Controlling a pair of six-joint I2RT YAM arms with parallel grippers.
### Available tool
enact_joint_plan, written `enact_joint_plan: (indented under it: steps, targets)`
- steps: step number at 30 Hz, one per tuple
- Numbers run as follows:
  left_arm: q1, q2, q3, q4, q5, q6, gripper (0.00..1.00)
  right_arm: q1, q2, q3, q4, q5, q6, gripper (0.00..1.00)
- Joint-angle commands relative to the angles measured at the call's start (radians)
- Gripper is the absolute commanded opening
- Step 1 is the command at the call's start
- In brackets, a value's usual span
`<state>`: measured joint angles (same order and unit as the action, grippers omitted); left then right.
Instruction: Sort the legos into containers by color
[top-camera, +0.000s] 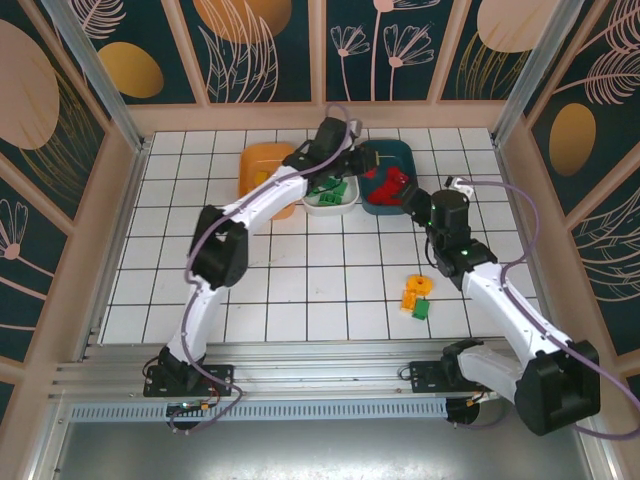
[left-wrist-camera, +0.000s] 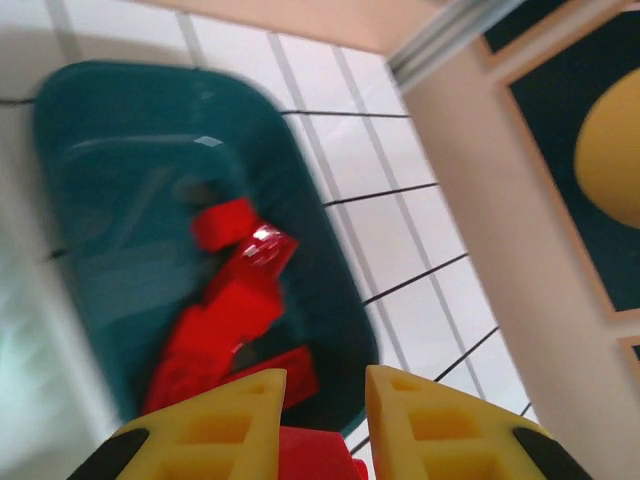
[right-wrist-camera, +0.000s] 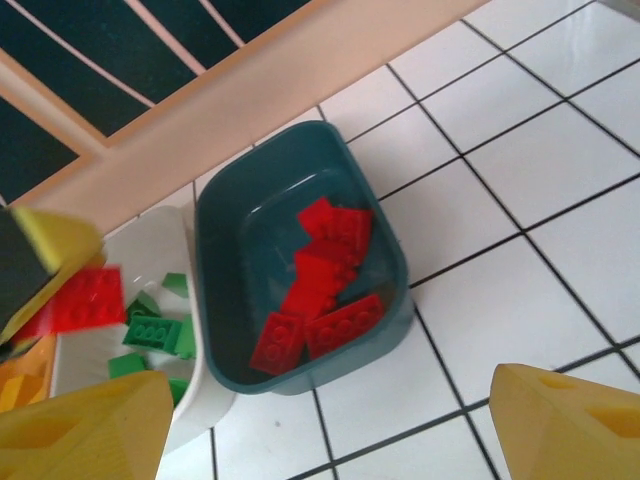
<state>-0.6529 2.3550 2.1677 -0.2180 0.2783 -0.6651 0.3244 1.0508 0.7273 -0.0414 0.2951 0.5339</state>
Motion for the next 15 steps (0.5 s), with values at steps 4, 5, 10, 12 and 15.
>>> enact_joint_plan:
  steps: [4,5,10,12,15]
  targets:
    - [0.006,0.22,0.282,-0.09,0.072,0.034,0.09,-0.038,-0.083,-0.025,-0.08,0.015,-0.023,0.84]
    - [0.005,0.224,0.266,-0.061,0.074,0.023,0.11,-0.039,-0.089,-0.023,-0.084,0.013,-0.028,0.83]
    - [0.005,0.252,0.247,-0.002,0.078,-0.002,0.14,-0.04,-0.102,-0.016,-0.098,0.001,-0.049,0.83]
    - [0.003,0.269,0.266,0.006,0.089,-0.014,0.15,-0.039,-0.101,-0.014,-0.106,-0.002,-0.049,0.84]
    - [0.002,0.284,0.292,0.007,0.096,-0.014,0.24,-0.039,-0.105,-0.017,-0.12,-0.01,-0.05,0.84]
